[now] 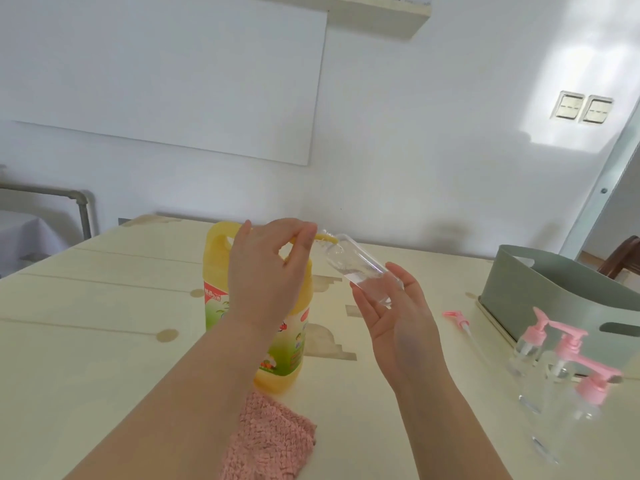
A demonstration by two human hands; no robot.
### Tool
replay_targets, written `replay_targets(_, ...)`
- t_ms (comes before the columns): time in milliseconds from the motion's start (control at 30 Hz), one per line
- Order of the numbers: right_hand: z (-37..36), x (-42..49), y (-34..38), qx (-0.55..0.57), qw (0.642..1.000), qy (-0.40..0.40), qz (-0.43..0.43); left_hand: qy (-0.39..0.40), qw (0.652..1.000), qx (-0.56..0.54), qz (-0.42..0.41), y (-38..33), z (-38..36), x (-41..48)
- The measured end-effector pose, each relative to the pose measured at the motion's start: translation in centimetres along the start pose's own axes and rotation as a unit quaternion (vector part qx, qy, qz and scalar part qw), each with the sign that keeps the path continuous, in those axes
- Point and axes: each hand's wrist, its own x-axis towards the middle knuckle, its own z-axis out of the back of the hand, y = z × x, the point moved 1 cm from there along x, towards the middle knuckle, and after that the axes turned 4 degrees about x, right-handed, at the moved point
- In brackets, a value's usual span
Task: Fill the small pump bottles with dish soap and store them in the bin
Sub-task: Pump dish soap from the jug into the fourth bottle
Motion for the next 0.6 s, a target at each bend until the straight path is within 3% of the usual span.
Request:
replay_targets(200, 0.5, 0.1, -1.1, 0.013, 1.0, 0.004, 0.002, -0.044, 0.998, 0.034, -0.026, 0.9, -0.5, -1.0)
replay_targets(600, 0.5, 0.0, 0.1, -0.012, 1.0, -0.014, 0.0, 0.037, 0.997, 0.061, 0.01, 0.3, -0.1, 0.3)
